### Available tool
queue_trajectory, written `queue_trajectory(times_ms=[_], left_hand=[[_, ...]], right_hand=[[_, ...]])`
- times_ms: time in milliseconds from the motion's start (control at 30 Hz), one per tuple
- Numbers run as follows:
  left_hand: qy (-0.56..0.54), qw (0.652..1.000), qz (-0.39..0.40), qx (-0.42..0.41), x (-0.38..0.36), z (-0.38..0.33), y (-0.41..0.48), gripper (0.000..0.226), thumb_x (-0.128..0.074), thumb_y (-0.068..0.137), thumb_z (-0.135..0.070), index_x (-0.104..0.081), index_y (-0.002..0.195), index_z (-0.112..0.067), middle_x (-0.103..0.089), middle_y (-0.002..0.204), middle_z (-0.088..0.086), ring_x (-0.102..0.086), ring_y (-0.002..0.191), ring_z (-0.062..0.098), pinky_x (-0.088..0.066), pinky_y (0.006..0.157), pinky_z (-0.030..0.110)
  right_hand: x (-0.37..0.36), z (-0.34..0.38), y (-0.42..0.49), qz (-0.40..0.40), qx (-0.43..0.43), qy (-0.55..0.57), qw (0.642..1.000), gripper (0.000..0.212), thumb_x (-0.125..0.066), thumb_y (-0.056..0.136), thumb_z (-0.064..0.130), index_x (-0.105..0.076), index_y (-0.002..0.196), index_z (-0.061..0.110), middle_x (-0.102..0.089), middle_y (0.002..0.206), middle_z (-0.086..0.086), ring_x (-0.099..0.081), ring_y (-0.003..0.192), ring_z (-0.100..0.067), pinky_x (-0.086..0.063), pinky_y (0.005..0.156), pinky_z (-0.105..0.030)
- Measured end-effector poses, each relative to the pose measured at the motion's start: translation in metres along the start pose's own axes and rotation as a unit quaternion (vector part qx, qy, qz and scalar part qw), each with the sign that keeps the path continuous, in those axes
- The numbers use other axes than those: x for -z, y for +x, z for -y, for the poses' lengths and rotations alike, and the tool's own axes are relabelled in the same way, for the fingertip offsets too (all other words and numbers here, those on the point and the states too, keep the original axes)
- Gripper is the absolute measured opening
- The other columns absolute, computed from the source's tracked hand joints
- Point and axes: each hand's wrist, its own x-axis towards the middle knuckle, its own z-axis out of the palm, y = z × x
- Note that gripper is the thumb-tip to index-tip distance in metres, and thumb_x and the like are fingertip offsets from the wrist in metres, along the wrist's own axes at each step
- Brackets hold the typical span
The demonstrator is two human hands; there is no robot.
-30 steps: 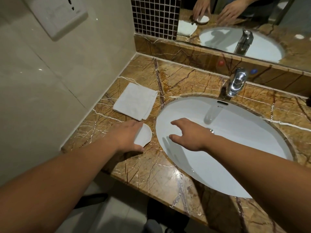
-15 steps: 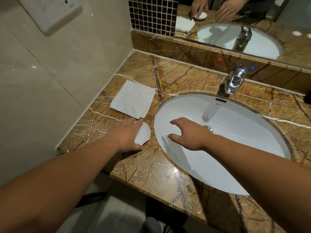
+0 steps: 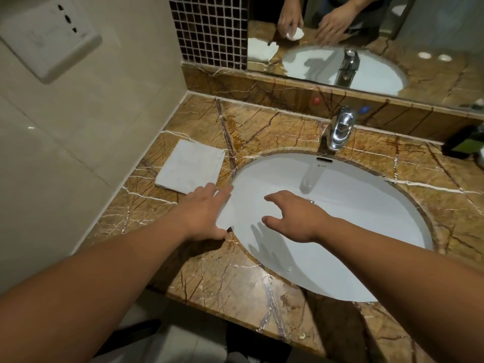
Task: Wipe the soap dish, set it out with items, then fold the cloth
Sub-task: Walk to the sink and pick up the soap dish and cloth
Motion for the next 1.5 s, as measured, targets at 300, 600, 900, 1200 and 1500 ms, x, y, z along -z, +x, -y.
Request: queue_trajectory(times_ms=[300,600,900,1200,1500], left_hand=[[0.044,0.995,0.009,-0.093,0.021,-0.063,0.047,0.109,-0.065,0.065,-0.062,-0.002,0.15,-0.032,-0.034,0.143,0.01,-0.034,0.129,0.031,-0.033,0.104,0.044],[0.196,0.969,0.001,-0.154,0.029,-0.11,0.07,0.1,-0.068,0.07,-0.047,-0.009,0.149,-0.029,-0.036,0.133,0.012,-0.035,0.116,0.03,-0.034,0.096,0.042],[0.376,0.909,-0.034,-0.176,0.034,-0.144,0.07,0.096,-0.07,0.079,-0.021,-0.005,0.149,-0.022,-0.025,0.14,0.02,-0.031,0.119,0.036,-0.03,0.093,0.042],[-0.054,0.997,0.039,-0.026,0.036,-0.136,0.064,0.111,-0.073,0.072,-0.049,0.003,0.151,-0.037,-0.028,0.145,0.01,-0.029,0.129,0.032,-0.034,0.099,0.044],[-0.278,0.961,0.008,0.007,0.039,-0.117,0.041,0.112,-0.079,0.072,-0.046,0.002,0.149,-0.046,-0.013,0.159,-0.001,-0.021,0.142,0.023,-0.029,0.102,0.037]], right_hand=[[0.024,-0.05,-0.032,-0.044,-0.071,0.038,0.996,0.064,-0.051,0.088,0.052,-0.035,0.144,0.025,-0.037,0.151,-0.002,-0.043,0.13,-0.022,-0.039,0.101,-0.037],[0.029,-0.084,-0.052,-0.066,-0.106,0.061,0.99,0.063,-0.052,0.088,0.049,-0.038,0.143,0.022,-0.041,0.148,-0.003,-0.044,0.129,-0.023,-0.038,0.099,-0.035],[0.034,-0.102,-0.055,-0.075,-0.102,0.077,0.989,0.063,-0.052,0.088,0.048,-0.036,0.144,0.023,-0.037,0.151,-0.002,-0.042,0.131,-0.021,-0.037,0.098,-0.033],[0.034,-0.099,-0.041,-0.061,-0.089,0.094,0.99,0.062,-0.052,0.089,0.047,-0.037,0.144,0.022,-0.04,0.149,-0.003,-0.045,0.128,-0.022,-0.039,0.099,-0.035],[0.033,-0.076,-0.018,-0.02,-0.106,0.379,0.919,0.026,-0.053,0.09,0.033,-0.058,0.1,0.01,-0.067,0.099,-0.008,-0.069,0.081,-0.021,-0.056,0.079,-0.043]])
